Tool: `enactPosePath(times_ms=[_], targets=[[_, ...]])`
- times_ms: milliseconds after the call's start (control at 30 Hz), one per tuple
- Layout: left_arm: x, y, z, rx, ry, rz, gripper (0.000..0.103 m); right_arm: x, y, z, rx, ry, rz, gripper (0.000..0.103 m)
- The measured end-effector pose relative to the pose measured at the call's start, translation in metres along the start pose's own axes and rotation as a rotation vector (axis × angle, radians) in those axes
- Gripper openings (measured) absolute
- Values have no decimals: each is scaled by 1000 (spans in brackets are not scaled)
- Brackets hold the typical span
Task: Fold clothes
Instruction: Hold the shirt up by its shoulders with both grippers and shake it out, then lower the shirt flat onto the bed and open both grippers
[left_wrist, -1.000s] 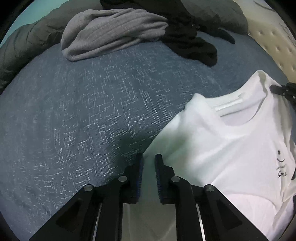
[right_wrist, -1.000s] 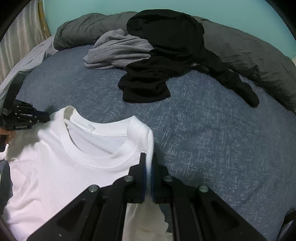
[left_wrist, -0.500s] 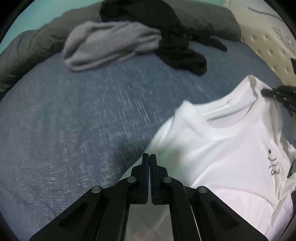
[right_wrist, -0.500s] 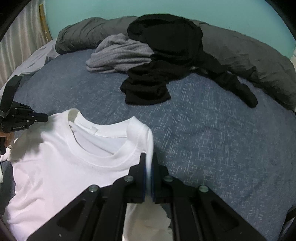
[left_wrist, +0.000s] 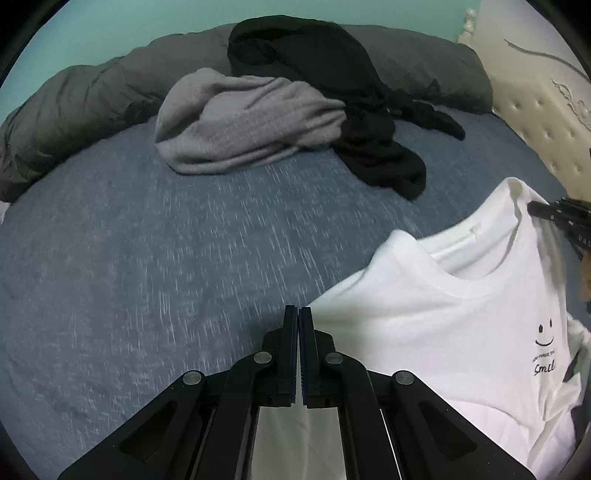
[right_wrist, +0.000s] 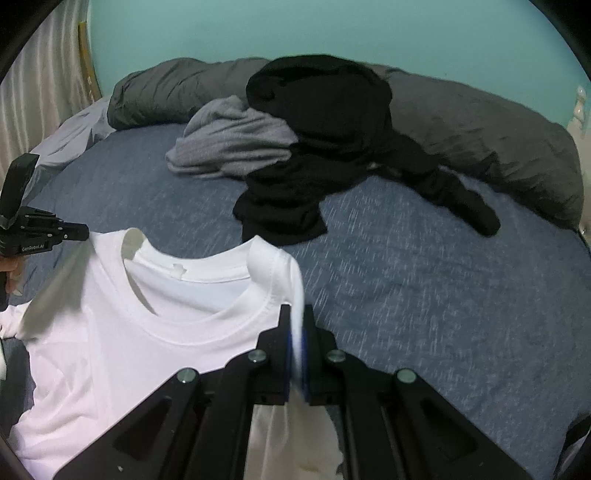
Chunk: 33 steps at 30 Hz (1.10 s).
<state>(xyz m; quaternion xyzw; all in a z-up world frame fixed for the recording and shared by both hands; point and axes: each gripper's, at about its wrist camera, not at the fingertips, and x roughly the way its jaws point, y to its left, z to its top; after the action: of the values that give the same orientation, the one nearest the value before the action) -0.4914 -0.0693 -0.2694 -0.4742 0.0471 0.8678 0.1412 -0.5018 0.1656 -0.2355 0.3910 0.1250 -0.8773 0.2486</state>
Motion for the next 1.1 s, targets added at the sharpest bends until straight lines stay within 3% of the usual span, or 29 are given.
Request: enactPosePath(times_ms=[267, 467, 733, 900, 1100], targets=[[4, 8, 51, -15, -38, 38, 0, 15, 1, 45, -17, -38, -51, 3], [25, 17, 76, -33, -32, 82, 0, 52, -10, 57, 23, -9, -92, 4], [84, 23, 59, -61, 51, 116, 1, 113, -13, 32, 40, 109, -91, 3], [102, 22, 45, -66, 69, 120, 1, 136, -21, 16, 90, 175, -52, 4], [80, 31, 47, -127, 15, 106, 3, 116, -44, 19, 211, 120, -16, 17]])
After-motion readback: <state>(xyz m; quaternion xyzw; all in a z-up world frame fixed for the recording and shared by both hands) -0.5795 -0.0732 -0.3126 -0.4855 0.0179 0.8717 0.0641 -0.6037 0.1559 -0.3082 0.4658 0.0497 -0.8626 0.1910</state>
